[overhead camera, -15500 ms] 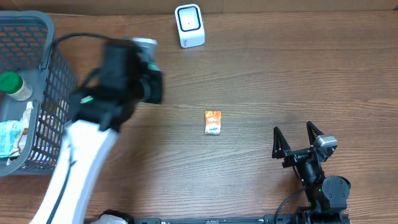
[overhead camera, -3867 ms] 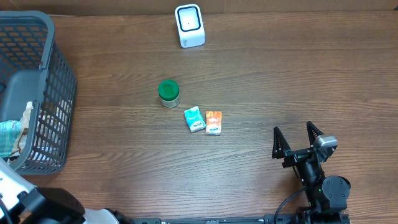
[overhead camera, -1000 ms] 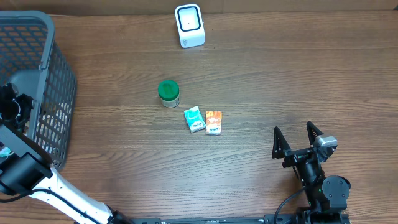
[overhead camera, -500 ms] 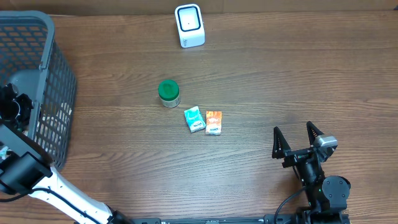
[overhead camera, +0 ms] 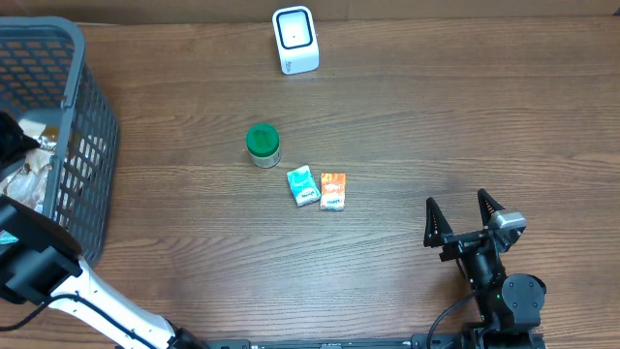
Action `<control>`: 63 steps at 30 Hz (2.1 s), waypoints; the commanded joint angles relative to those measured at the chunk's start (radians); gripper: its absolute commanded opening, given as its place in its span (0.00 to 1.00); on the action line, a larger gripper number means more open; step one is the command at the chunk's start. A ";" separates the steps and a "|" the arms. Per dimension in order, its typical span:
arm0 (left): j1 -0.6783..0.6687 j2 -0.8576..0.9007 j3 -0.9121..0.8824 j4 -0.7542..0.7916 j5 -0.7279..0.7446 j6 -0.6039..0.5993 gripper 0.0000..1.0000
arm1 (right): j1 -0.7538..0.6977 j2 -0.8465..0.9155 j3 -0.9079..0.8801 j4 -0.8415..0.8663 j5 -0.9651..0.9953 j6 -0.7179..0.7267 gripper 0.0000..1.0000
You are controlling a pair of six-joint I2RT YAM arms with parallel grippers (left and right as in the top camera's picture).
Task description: Scan the item barcode
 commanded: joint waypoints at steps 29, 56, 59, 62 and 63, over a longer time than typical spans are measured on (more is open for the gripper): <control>0.004 -0.283 -0.192 0.121 -0.161 -0.058 0.59 | -0.003 -0.011 -0.011 0.005 0.005 -0.004 1.00; 0.039 -0.185 -0.669 0.589 -0.159 0.369 0.90 | -0.003 -0.011 -0.011 0.005 0.005 -0.004 1.00; 0.039 -0.185 -0.712 0.633 -0.158 0.369 0.91 | -0.003 -0.011 -0.011 0.005 0.005 -0.005 1.00; 0.039 -0.185 -0.749 0.676 -0.159 0.369 0.91 | -0.003 -0.011 -0.011 0.005 0.005 -0.004 1.00; 0.039 -0.185 -0.760 0.688 -0.158 0.369 0.90 | -0.003 -0.011 -0.011 0.005 0.004 -0.004 1.00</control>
